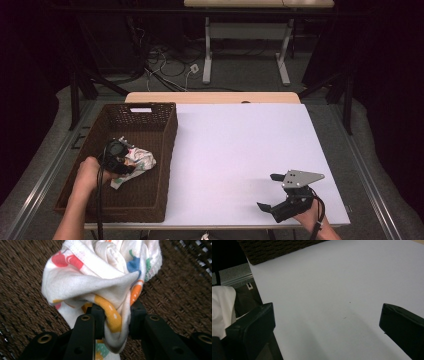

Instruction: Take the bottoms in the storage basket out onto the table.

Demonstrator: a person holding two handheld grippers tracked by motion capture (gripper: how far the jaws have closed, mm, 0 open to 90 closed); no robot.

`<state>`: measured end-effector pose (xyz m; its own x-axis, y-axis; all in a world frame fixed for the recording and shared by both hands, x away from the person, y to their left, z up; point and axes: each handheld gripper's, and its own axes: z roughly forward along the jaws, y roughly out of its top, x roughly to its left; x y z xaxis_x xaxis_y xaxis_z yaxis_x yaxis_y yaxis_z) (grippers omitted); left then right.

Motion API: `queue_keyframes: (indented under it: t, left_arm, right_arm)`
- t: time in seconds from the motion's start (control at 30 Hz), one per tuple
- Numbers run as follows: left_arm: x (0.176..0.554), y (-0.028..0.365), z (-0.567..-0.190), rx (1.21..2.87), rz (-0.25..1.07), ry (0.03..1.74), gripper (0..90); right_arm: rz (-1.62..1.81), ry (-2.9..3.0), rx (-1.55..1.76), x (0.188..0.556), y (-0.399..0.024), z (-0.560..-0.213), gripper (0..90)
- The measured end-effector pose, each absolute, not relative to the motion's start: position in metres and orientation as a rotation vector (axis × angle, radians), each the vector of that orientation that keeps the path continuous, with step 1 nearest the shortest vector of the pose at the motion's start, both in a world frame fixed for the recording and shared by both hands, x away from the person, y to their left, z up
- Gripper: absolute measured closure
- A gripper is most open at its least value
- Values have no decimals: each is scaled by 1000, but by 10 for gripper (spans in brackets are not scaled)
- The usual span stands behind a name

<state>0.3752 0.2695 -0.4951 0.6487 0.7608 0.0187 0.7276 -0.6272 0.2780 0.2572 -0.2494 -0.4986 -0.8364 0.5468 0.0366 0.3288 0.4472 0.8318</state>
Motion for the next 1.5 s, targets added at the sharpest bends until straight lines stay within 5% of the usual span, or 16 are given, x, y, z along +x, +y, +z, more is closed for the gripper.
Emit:
queue_keyframes:
  t: [0.13, 0.37, 0.43, 0.63, 0.83, 1.1, 1.5]
  left_arm:
    - [378, 271, -503, 2662, 184, 1240, 634]
    - [380, 275, -505, 2677, 249, 1343, 214]
    - [380, 278, -506, 2675, 240, 1368, 157]
    - [384, 280, -519, 2694, 145, 1433, 187]
    - [383, 281, -520, 2669, 135, 1435, 464]
    - [382, 280, -517, 2659, 85, 1375, 724]
    - [378, 280, -504, 2635, 134, 1278, 767]
  right_arm:
    - [1336, 2463, 757, 257, -250, -499, 0]
    - [1338, 2462, 765, 257, -249, -499, 0]
    - [1337, 2463, 766, 257, -249, -499, 0]
    - [1343, 2462, 765, 257, -248, -500, 0]
    - [1333, 2470, 755, 258, -248, -500, 0]
    - [1333, 2474, 754, 258, -248, -500, 0]
    - [1328, 2477, 766, 258, -248, -501, 1]
